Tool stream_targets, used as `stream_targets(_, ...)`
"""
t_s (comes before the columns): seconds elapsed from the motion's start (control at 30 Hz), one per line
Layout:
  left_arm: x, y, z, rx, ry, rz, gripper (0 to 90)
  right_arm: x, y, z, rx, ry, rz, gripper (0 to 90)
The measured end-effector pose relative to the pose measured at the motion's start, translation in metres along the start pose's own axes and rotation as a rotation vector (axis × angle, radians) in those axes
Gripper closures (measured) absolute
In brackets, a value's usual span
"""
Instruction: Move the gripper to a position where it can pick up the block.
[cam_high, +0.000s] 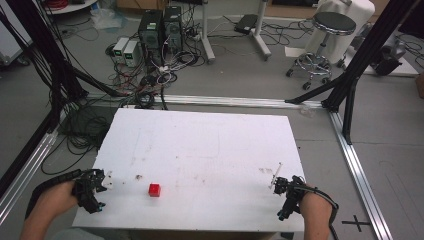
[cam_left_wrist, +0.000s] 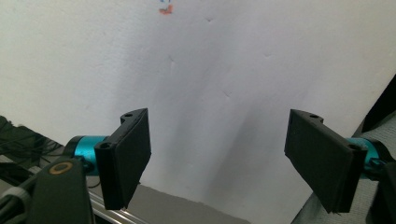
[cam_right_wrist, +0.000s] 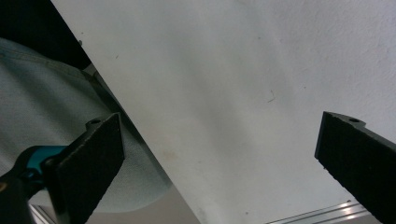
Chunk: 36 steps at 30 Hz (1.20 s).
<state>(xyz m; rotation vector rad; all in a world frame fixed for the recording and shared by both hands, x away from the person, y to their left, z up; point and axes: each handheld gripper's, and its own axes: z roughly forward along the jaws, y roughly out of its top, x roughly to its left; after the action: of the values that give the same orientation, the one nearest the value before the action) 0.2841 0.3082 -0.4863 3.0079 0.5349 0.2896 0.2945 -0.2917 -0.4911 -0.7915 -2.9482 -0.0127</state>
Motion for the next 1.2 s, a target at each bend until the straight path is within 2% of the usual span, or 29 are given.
stream_targets(0.27, 0.001, 0.002, -0.001, -0.007, -0.011, 0.021, 23.0, 0.0, 0.0, 0.0, -0.006, 0.004, -0.007, 0.9)
stream_targets(0.3, 0.003, 0.004, 0.0, -0.027, -0.027, 0.035, 23.0, 0.0, 0.001, 0.001, -0.01, 0.004, -0.007, 0.9)
stream_targets(0.43, 0.008, 0.007, 0.0, -0.03, -0.035, 0.055, 23.0, 0.0, 0.002, 0.0, -0.009, -0.002, -0.025, 0.9)
stream_targets(0.63, 0.014, 0.011, 0.0, -0.029, -0.053, 0.083, 23.0, 0.001, 0.003, 0.0, -0.014, 0.005, -0.016, 0.9)
stream_targets(0.8, 0.02, 0.015, 0.002, -0.006, -0.049, 0.117, 23.0, 0.001, 0.001, -0.001, -0.014, 0.001, -0.008, 0.9)
stream_targets(0.83, 0.021, 0.015, 0.002, -0.002, -0.05, 0.116, 23.0, 0.0, 0.001, -0.001, -0.013, -0.007, -0.025, 0.9)
stream_targets(0.97, 0.023, 0.02, 0.002, -0.004, -0.049, 0.119, 23.0, 0.001, 0.001, -0.001, -0.016, 0.003, -0.013, 0.9)
stream_targets(1.0, 0.024, 0.022, 0.001, 0.0, -0.049, 0.135, 23.0, 0.0, 0.002, 0.0, -0.017, 0.002, -0.016, 0.9)
stream_targets(1.2, 0.026, 0.033, -0.002, -0.012, -0.047, 0.152, 23.0, 0.002, 0.003, 0.0, -0.016, 0.02, -0.004, 0.9)
